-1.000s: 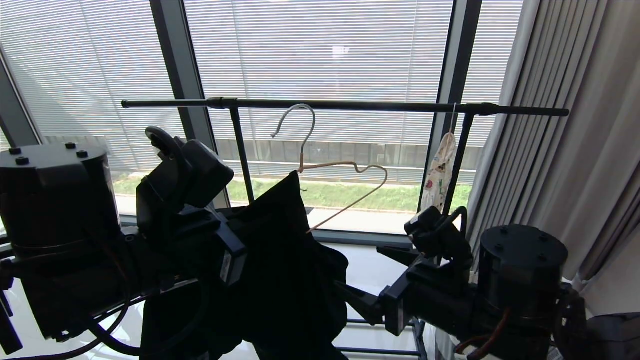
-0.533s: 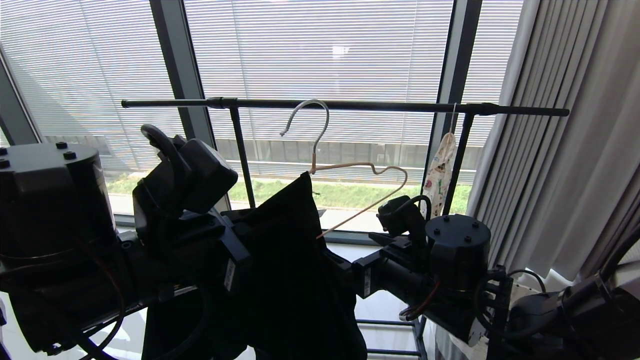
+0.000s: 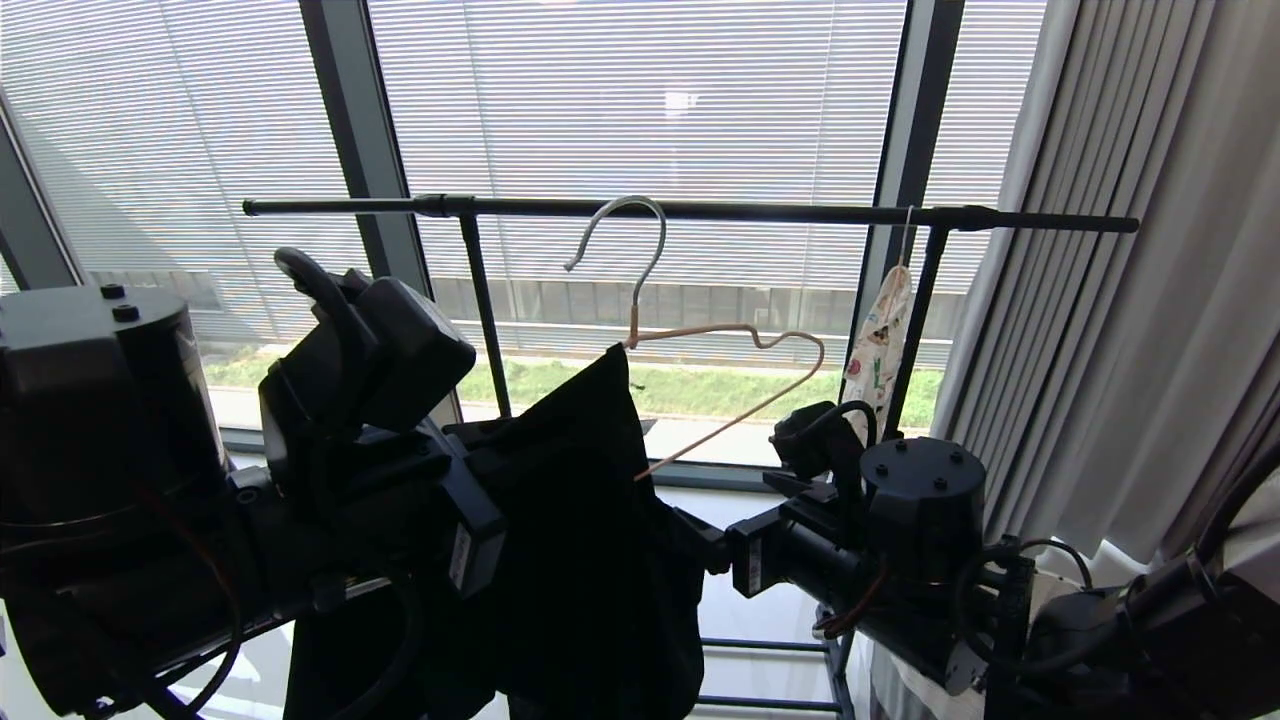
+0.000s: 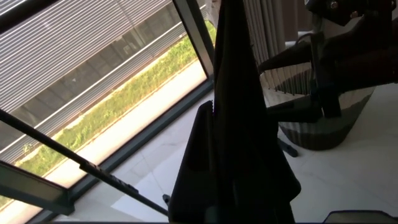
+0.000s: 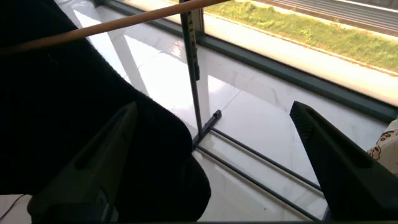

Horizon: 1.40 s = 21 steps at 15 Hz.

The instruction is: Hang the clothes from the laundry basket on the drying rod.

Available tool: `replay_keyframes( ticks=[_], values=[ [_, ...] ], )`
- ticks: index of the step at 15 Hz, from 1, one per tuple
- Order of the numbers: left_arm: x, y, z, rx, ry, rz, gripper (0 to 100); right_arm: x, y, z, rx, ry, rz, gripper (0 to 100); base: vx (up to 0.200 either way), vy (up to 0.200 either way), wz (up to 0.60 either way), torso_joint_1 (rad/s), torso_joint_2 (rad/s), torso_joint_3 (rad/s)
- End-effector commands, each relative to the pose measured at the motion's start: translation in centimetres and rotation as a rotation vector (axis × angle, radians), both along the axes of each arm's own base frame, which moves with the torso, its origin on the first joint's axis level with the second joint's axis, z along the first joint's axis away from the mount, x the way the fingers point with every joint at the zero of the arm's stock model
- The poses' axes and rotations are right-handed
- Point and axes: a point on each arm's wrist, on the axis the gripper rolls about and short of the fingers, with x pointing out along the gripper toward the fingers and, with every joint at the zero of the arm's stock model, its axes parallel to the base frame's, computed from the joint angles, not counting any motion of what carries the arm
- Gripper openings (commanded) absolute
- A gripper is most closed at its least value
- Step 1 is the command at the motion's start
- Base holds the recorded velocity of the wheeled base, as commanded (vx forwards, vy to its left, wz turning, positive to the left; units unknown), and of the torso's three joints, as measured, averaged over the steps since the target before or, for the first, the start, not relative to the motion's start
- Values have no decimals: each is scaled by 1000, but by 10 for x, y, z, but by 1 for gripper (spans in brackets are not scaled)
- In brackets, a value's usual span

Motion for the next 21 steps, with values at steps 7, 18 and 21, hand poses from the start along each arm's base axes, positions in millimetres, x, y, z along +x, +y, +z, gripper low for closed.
replay_keyframes(
  ticks=[7,18,21],
  values=[
    [-5,1,4,-10,-16,-6,0,-16,-12,-25,-150,15,15,100,0,0,0,0,0,0],
    [-21,30,-25,93,4,52,0,23,-70,-20,-310,-65,-377,100,0,0,0,0,0,0],
    [-27,29,-44,133,66,20,0,27,-78,-10,-296,-86,-405,100,0,0,0,0,0,0]
  ],
)
